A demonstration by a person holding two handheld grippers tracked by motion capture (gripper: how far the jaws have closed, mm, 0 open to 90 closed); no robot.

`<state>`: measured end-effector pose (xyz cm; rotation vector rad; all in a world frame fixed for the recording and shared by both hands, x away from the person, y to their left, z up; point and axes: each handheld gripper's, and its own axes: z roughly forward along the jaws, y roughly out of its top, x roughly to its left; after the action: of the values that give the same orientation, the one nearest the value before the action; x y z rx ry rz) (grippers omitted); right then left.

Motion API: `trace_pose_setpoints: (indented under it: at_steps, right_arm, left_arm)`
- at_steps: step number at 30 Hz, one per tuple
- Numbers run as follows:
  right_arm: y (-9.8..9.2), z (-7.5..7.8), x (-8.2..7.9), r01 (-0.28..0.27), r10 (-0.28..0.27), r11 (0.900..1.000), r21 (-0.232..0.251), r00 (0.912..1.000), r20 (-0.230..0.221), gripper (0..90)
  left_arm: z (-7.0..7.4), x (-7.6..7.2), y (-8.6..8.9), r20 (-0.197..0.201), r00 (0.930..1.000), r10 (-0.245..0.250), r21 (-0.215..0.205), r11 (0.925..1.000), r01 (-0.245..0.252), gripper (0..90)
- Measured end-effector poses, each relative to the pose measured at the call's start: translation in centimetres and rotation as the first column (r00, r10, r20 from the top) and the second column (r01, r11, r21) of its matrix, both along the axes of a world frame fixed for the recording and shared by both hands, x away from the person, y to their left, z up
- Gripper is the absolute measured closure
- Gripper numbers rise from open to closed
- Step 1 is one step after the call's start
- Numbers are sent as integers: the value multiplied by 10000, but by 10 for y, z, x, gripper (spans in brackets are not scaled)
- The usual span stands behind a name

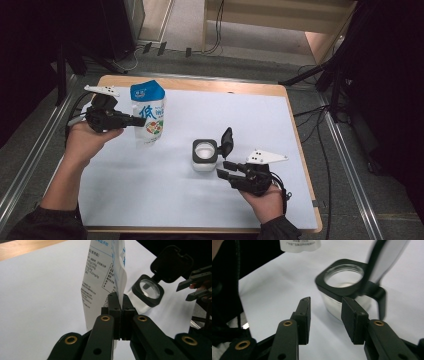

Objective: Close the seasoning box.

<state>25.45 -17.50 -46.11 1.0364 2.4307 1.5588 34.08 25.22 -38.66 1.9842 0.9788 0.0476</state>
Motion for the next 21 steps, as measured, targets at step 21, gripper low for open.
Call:
trace_pose_setpoints:
  at_steps: [21]
  right_arm:
    - [-21,-4,22,1007,-1009,9949,-106,9948,-122,608]
  left_arm:
    - [-49,43,26,513,9902,1302,332,9907,-1320,900]
